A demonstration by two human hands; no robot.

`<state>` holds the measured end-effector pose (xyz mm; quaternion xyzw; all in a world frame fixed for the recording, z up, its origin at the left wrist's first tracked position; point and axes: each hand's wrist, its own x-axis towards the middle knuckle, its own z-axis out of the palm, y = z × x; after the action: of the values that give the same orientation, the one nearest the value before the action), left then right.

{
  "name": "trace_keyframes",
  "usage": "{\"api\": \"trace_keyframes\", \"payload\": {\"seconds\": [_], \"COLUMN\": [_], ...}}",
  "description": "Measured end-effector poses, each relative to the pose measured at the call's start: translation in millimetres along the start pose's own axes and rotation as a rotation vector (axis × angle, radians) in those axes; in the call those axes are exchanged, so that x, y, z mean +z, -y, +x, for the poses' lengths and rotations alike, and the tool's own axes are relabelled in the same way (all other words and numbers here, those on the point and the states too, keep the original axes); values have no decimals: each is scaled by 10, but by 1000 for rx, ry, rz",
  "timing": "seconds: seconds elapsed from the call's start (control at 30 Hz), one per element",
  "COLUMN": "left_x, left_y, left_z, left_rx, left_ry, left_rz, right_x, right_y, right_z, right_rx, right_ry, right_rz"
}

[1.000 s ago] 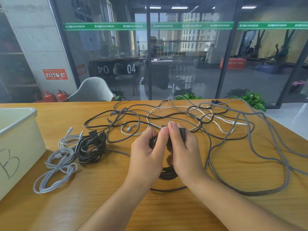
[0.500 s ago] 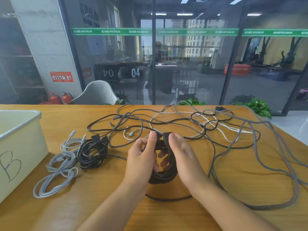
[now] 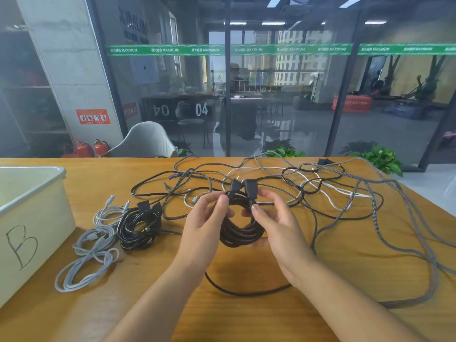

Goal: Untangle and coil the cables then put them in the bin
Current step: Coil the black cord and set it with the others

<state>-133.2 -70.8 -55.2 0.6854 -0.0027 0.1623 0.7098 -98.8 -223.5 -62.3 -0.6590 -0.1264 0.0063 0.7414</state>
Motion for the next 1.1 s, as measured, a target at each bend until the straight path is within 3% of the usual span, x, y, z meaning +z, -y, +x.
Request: {"api": "trace_keyframes", "payload": {"seconds": [0.27,0.5,0.9,1.1], "left_x": [18,-101,-793,-1140], "left_y": [112,23,81,29], "left_z": [-36,-178,-662,-858], "left_rx": [178,151,70,115], "left_ry": [98,54,-38,-78], "left_rz": [336,361,350,417], "right_x": [-88,6,444,722], "right_y": [-17,-37,-50,-174], "right_z": [59,-8,-346,-468], "right_rx": [3,44,88,-34], "right_ry": [-14,63,356,494], "right_rz": [-27,-46,-136,-358]}}
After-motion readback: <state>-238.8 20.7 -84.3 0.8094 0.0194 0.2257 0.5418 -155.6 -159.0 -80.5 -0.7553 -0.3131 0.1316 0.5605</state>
